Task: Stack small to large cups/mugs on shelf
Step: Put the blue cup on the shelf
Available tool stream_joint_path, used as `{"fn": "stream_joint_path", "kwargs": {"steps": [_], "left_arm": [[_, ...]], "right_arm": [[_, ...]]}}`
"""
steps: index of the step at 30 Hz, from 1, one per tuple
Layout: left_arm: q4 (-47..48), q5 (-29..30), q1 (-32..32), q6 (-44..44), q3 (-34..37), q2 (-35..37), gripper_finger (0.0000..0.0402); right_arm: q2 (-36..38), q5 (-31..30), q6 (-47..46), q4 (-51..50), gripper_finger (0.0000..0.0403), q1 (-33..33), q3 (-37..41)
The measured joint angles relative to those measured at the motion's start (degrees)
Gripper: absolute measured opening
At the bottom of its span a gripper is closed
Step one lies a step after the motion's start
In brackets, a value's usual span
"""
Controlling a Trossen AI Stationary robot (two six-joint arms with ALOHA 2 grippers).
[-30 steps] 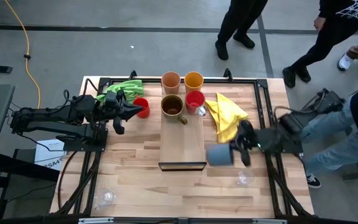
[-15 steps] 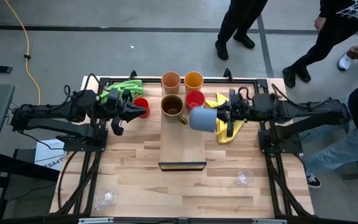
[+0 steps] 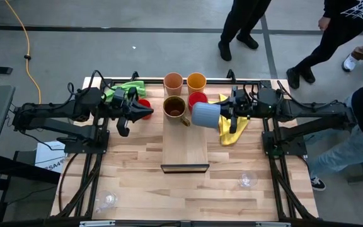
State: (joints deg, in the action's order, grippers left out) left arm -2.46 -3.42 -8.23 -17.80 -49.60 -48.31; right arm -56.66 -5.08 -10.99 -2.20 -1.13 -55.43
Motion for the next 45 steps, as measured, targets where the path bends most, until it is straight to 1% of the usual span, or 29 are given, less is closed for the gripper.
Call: {"fn": "stream_joint_path", "kwargs": {"steps": [10, 12, 14, 17, 23, 25, 28, 32, 37, 41, 45], "left_arm": [[0.02, 0.02, 0.00, 0.00, 0.00, 0.00, 0.0000], [0.02, 0.02, 0.00, 0.00, 0.00, 0.00, 0.0000], [0.00, 0.03, 0.00, 0.00, 0.00, 0.00, 0.0000], [0.02, 0.84, 0.00, -0.02, 0.00, 0.00, 0.0000], [0.75, 1.53, 0.00, -0.02, 0.00, 0.00, 0.0000], [1.08, 1.53, 0.00, -0.19, 0.00, 0.00, 0.0000], [1.20, 1.53, 0.00, -0.46, 0.00, 0.00, 0.0000], [1.30, 1.53, 0.00, -0.47, 0.00, 0.00, 0.0000], [1.31, 1.53, 0.00, -0.47, 0.00, 0.00, 0.0000], [1.31, 1.53, 0.00, -0.48, 0.00, 0.00, 0.0000], [1.32, 1.53, 0.00, -0.48, 0.00, 0.00, 0.0000]], "right_arm": [[0.00, 0.01, -0.82, 0.04, 0.0000, 0.00, 0.00], [-0.05, -0.97, -2.15, -2.10, 0.0000, 0.00, -1.00], [-1.07, -1.76, -2.52, -8.34, 0.0000, 0.00, -4.71], [-5.06, -2.88, -2.78, -23.78, 0.0000, 0.00, -13.83], [-19.11, -3.20, -8.14, -51.94, 0.0000, 0.00, -34.62], [-24.21, -2.08, -10.65, -61.34, 0.0000, 0.00, -40.33], [-30.78, -0.31, -12.90, -71.49, 0.0000, 0.00, -47.02], [-37.75, 2.32, -14.57, -79.17, 0.0000, 0.00, -53.16], [-43.99, 2.34, -17.52, -83.75, 0.0000, -0.20, -58.61], [-47.62, 2.19, -19.77, -86.92, 0.0000, -1.24, -60.53], [-49.27, 2.14, -21.69, -87.74, 0.0000, -2.32, -60.67]]}}
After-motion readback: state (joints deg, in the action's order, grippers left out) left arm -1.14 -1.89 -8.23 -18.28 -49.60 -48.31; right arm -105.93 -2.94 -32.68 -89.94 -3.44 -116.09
